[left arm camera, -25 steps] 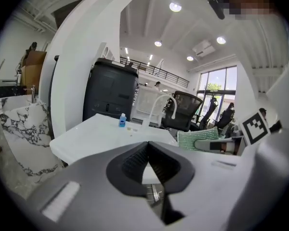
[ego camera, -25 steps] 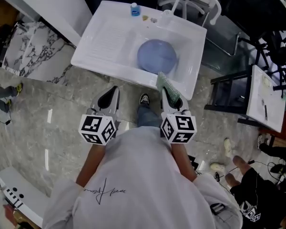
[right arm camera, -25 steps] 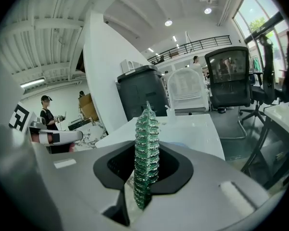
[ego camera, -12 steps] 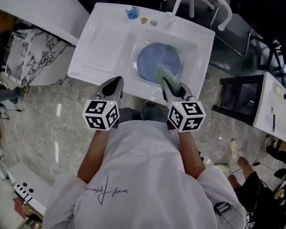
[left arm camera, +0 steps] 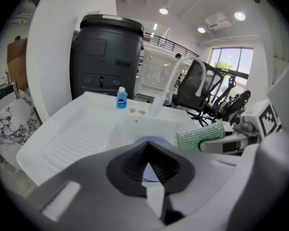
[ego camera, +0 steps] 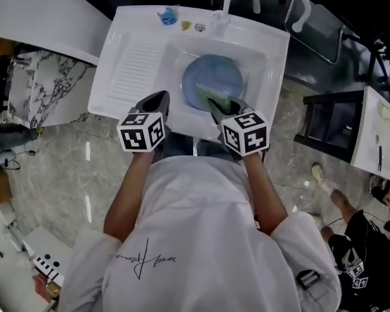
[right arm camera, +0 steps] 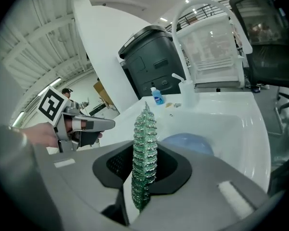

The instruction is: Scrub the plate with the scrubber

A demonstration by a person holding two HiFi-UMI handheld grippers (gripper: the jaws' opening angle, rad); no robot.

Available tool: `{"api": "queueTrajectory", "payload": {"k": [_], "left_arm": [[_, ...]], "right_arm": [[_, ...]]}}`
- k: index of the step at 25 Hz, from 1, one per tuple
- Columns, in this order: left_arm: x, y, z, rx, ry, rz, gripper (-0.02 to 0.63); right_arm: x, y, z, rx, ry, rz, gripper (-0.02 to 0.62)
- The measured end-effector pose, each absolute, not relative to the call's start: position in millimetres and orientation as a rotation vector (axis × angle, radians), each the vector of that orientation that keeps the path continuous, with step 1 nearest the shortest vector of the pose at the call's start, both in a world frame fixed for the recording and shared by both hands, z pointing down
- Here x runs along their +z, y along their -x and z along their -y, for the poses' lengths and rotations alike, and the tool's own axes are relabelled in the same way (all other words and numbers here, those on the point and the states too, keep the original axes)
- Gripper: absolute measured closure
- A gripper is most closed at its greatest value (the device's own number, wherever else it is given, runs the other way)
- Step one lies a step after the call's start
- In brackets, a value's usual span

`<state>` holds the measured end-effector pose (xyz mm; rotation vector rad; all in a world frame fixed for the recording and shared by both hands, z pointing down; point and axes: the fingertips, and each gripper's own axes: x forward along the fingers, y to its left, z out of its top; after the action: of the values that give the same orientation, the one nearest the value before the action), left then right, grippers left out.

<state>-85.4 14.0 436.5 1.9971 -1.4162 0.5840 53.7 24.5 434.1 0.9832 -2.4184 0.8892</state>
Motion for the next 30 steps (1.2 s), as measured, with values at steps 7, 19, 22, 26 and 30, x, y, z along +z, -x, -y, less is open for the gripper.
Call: {"api": "queueTrajectory", "payload": {"k": [7, 19, 22, 26, 30], "left_arm": [[464, 67, 29, 0.593, -1.978, 1.296, 0.557], [551, 49, 59, 0.688, -1.806, 1.057, 0.557], [576, 47, 57, 0.74, -1.736, 0.988, 0.557], [600, 49, 56, 0.809, -1.672, 0.97, 0.555], [618, 62, 60, 0.827, -1.591, 1.019, 0.537]], "right_arm": [[453, -59, -2, 0.91, -0.983, 2.373, 0.529], [516, -53, 34, 1.018, -0.928, 2.208, 0.529], [538, -53, 37, 1.049, -0.891, 2.107, 0.541], [554, -47, 44, 1.051, -0.845, 2.056, 0.541], [564, -40, 59, 1.105, -0.859, 2.059, 0.541]]}}
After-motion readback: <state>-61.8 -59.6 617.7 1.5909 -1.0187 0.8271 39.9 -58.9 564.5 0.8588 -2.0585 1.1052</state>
